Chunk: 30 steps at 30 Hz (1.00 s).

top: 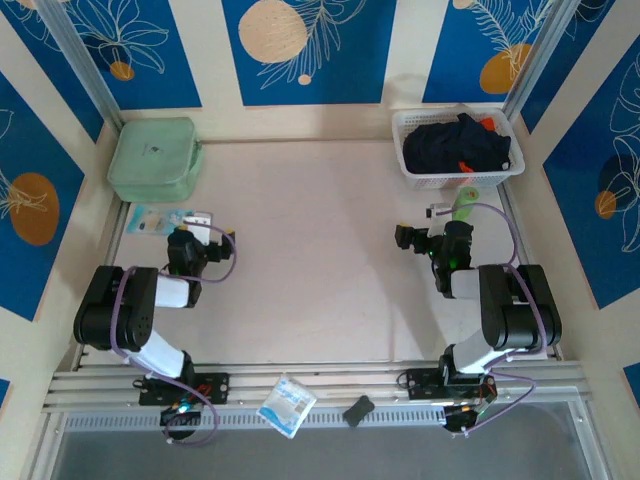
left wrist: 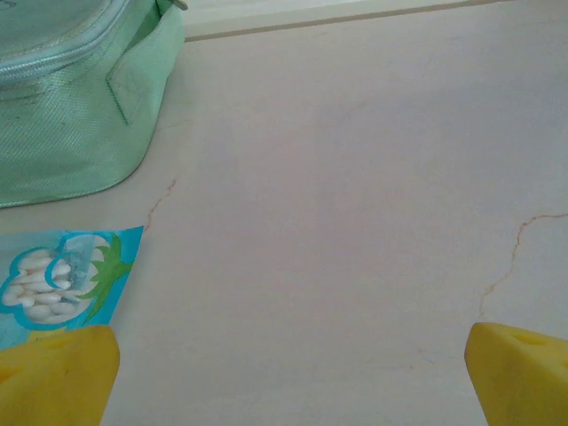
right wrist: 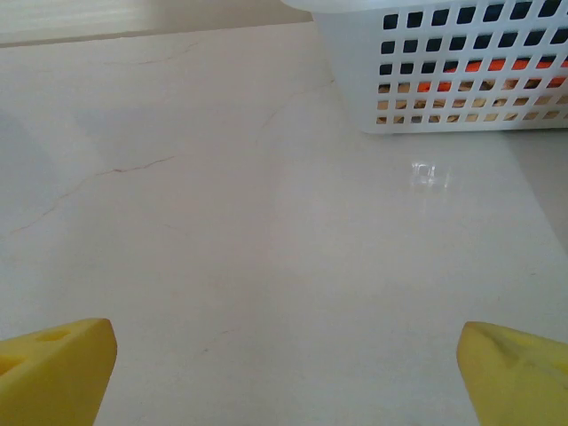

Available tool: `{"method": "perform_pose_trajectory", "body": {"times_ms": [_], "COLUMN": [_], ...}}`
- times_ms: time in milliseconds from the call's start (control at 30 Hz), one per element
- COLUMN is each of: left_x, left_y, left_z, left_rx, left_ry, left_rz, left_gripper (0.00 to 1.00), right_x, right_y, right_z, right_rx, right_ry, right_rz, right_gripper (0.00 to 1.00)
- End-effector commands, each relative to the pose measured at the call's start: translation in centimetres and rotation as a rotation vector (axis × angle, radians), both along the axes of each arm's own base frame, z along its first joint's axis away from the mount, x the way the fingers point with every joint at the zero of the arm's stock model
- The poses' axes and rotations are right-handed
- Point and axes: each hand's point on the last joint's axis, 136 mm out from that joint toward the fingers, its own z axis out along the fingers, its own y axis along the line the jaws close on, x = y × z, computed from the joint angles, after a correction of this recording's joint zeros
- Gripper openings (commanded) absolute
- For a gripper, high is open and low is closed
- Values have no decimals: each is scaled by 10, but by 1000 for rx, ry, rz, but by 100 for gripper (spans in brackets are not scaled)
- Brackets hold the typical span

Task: Fold and stack the t-shirts

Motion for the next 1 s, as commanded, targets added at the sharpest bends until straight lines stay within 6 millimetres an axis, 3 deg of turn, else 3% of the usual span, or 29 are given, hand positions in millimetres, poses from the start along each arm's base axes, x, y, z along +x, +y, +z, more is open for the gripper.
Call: {"method": "perform_pose_trajectory", "body": {"times_ms": [0, 833, 967], "left_x": [4, 3, -3], "left_y": [-1, 5, 14], "left_z": [10, 11, 42], "left_rx": [-1, -2, 28], "left_ry": [-29, -37, -61], "left_rz": [4, 44, 111], "left_gripper": [99, 99, 99], "right_x": [6, 4, 5], "right_y": [0, -2, -4], "right_z": [9, 11, 30], "right_rx": [7, 24, 7], "right_ry": [-24, -31, 12], "right_rz": [-12, -9, -38], "right_gripper": [99, 99, 99]}}
